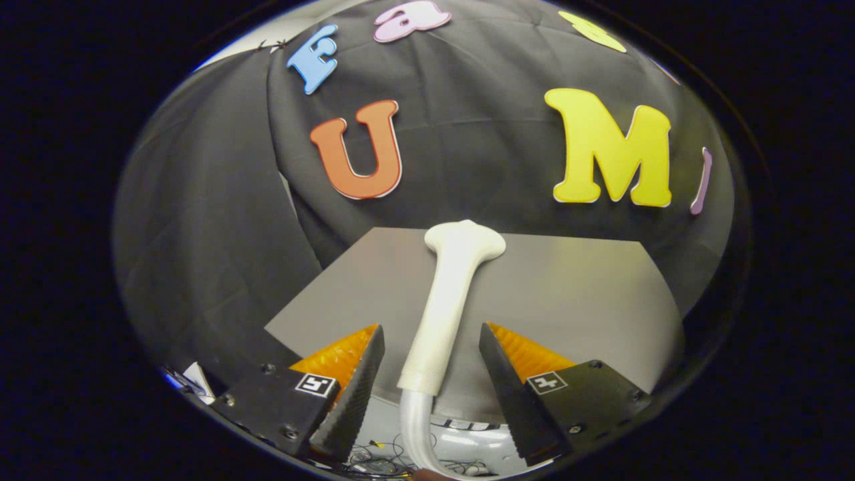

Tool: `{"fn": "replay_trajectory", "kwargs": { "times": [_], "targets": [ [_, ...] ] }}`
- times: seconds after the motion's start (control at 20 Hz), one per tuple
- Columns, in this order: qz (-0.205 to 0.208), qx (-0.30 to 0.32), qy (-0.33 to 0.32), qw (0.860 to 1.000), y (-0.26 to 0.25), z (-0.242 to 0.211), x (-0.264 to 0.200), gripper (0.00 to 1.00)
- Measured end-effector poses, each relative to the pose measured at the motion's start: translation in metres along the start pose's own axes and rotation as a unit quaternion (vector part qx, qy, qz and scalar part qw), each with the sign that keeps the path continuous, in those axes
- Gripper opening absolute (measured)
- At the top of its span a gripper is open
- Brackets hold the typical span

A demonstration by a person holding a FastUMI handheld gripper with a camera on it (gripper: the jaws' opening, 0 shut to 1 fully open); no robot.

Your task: Iron the clothes twice with a garment steamer, once on the left side and once on the right side.

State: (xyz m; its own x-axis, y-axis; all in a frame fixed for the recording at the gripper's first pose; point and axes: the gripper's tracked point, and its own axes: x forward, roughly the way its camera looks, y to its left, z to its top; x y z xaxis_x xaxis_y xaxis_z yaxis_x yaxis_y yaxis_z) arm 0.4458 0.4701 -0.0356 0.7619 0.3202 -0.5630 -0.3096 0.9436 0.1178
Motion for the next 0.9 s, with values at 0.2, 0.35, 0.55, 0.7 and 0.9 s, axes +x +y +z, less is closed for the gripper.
{"fn": "replay_trajectory", "kwargs": {
  "times": [0.2, 0.35, 0.55, 0.7, 0.9],
  "targets": [
    [-0.045, -0.002, 0.008, 0.999, -0.008, 0.003, 0.022, 0.81],
    [-0.081, 0.009, 0.027, 0.996, -0.017, -0.006, 0.035, 0.73],
    [-0.093, 0.009, 0.024, 0.995, -0.015, -0.008, 0.042, 0.64],
    [-0.108, -0.005, 0.009, 0.994, -0.013, -0.006, 0.051, 0.52],
    [-0.107, 0.016, 0.009, 0.994, -0.011, -0.004, 0.048, 0.39]
  ]
}}
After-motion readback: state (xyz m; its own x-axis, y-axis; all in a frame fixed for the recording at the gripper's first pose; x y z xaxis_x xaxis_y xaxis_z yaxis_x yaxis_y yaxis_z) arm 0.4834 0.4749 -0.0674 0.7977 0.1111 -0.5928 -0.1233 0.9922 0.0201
